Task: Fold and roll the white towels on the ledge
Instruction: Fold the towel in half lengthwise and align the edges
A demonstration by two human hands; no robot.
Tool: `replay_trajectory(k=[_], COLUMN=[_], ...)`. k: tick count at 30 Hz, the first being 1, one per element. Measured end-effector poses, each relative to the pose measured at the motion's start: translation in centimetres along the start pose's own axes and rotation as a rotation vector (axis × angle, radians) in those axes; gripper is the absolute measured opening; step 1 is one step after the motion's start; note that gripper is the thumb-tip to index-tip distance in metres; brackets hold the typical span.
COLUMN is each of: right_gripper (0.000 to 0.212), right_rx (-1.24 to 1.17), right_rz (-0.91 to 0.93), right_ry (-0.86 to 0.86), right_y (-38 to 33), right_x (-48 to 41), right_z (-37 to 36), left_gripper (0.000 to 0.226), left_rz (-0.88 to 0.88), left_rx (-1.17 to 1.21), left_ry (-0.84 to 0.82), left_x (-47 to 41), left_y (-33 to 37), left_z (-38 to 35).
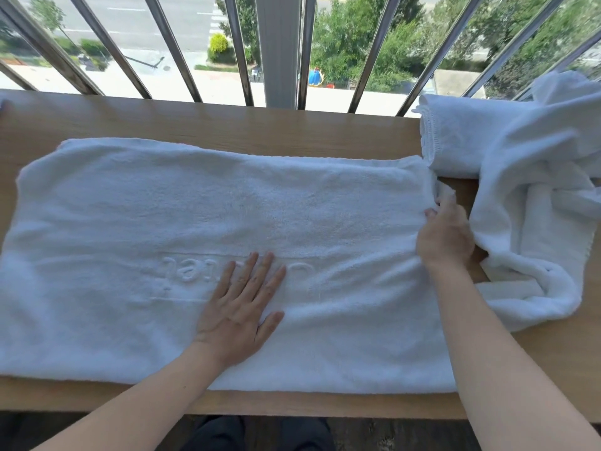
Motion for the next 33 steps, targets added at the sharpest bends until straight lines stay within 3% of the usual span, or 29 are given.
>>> replay_trajectory(k=[6,11,14,19,25,30,33], right_gripper=[0.034,0.046,0.046,0.046,0.040,0.049,0.047], right_rx=[-0.125,0.095,0.151,0.189,0.087,0.104,0.099], right_rz=[-0.143,-0.174,-0.222,-0.086,-0.139,-0.197,-0.241], right_ry=[0.062,0.097,0.105,0.119,0.177,0.038,0.177], right_y=[-0.8,1.6,2.4,3.8,3.6,6.0,4.9], right_x=[1.5,8.5,10.0,8.2,10.0,10.2,9.7], right_z=[0.2,0.5,-0.2,0.5,-0.2,0.6,1.1], left_gripper=[0.077,0.077,0.074,0.064,0.062,0.063,0.061], left_rz=[-0.027,0.015,0.076,0.026,0.019,-0.093,-0.043], left_rx=[-0.086,-0.053,-0.019,-0.011,-0.038,0.020,0.057], left_ry=[-0.042,-0.038,-0.036,-0.029,-0.032,-0.030,-0.020], left_x=[-0.4,-0.6,-0.7,-0.3,0.1,-0.1,-0.4], left_y=[0.0,1.1,2.1,1.4,1.7,2.6,2.9], left_z=[0.1,0.1,-0.2,-0.9,-0.6,-0.1,0.0])
Point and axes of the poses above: each hand's wrist, its own x-axis away from the middle knuckle, its own z-axis out of the back of the hand, y = z × x, the point moved 1 cm from there along -x, towards the middle knuckle, and after that the axes turned 3 degrees about -y, right-handed, at the moved point
